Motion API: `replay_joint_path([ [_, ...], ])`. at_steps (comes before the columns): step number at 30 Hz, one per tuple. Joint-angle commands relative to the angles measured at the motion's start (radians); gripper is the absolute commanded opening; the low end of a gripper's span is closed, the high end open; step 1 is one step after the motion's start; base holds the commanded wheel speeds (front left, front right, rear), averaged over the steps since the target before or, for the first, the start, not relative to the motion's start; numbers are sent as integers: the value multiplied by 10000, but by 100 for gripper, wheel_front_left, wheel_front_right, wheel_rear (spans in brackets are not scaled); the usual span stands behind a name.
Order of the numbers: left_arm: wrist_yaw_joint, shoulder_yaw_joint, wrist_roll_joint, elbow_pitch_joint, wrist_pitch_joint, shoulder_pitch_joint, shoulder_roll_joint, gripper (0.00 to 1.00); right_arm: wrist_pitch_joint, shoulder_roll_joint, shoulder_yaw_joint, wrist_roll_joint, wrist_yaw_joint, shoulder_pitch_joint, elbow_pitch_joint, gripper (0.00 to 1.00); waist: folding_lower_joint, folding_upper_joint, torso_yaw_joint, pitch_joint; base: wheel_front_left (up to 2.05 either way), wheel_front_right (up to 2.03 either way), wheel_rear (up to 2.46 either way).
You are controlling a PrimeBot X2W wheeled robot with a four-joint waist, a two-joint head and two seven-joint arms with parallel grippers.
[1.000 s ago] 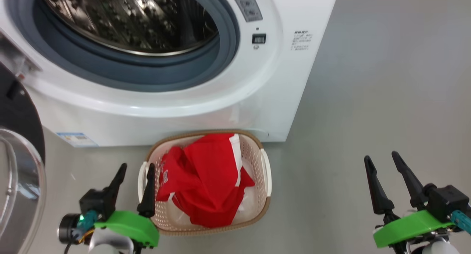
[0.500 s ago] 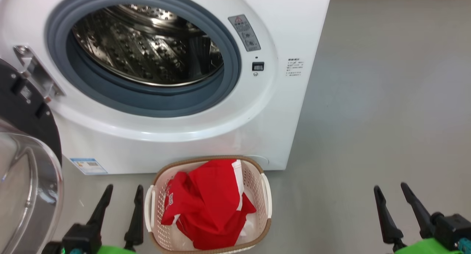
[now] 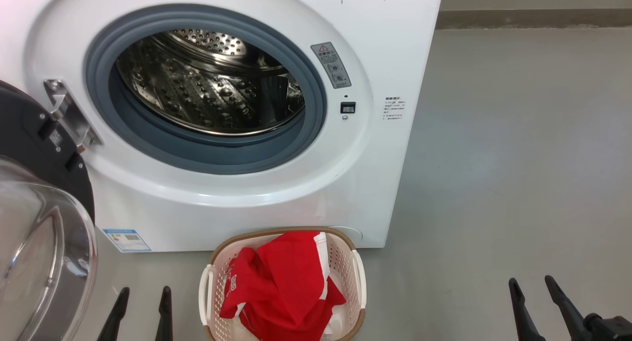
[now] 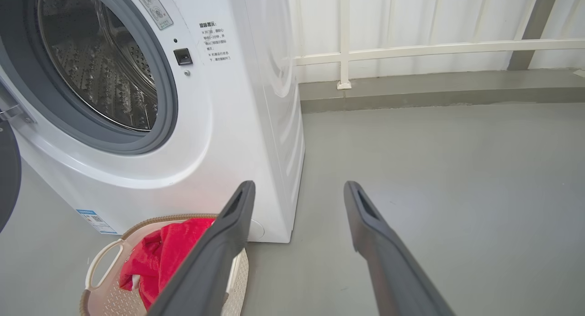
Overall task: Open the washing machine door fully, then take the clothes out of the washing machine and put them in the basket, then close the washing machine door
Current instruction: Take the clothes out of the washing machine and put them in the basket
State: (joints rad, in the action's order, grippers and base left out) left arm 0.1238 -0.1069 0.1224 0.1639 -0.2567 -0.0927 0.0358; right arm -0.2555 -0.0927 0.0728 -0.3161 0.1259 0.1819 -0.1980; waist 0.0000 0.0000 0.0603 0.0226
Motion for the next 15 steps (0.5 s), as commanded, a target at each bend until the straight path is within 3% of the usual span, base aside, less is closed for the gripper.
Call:
replay_joint_path([
  [1,51,-378,22,-327,-51,90,148,100,-63,-171,-161,-120,48,-95,257,100,0,0,-1,-20,0,0,0],
  [15,58,-191,69,-453,-51,-21,146,100,-63,-104,-14,-70,48,24,293,100,0,0,-36,-79,0,0,0],
])
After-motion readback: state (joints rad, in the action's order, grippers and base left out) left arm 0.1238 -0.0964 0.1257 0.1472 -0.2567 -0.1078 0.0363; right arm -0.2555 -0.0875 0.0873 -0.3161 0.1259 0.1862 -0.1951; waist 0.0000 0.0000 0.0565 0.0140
